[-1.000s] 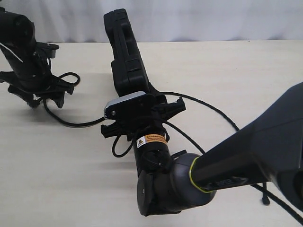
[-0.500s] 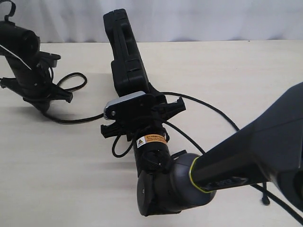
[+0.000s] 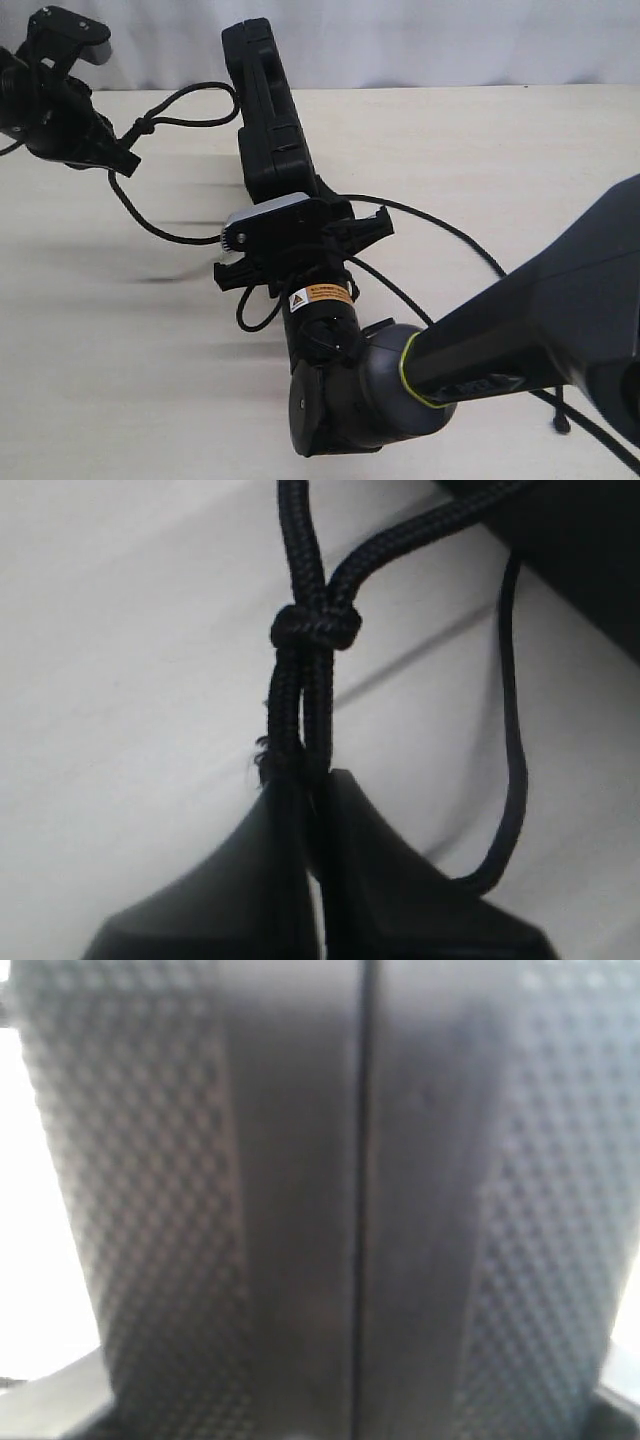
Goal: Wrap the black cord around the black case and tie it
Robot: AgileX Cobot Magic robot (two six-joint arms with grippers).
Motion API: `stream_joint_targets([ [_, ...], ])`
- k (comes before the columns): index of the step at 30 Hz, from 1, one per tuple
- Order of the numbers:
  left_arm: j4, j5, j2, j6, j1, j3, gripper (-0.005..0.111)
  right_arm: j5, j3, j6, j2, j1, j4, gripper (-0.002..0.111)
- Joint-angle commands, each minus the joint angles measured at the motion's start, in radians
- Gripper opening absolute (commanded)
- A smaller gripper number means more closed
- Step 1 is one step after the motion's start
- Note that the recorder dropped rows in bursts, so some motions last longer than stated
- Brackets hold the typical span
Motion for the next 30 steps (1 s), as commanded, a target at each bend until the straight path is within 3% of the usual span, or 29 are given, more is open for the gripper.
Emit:
stream_joint_targets([
  [1, -0.051, 0.052, -0.022, 0.054, 0.004, 0.009, 0.000, -0.007, 0.011, 0.017, -0.012, -0.005, 0.039, 0.004],
  [9, -0.128, 0.044, -0.193, 0.208, 0.004, 0.098, 0.000, -0.007, 0.020, 0.024, -0.012, -0.005, 0.041, 0.004],
  [22, -0.232, -0.048, -0.091, 0.290, -0.036, 0.098, 0.000, -0.007, 0.020, 0.027, -0.012, -0.005, 0.014, 0.004],
  [26, -0.457, -0.099, -0.074, 0.324, -0.036, 0.098, 0.000, -0.007, 0.020, 0.027, -0.012, -0.005, 0.012, 0.004],
  [30, -0.468, -0.073, -0.072, 0.347, -0.039, 0.098, 0.000, -0.007, 0.020, 0.027, -0.012, -0.005, 0.003, 0.004],
])
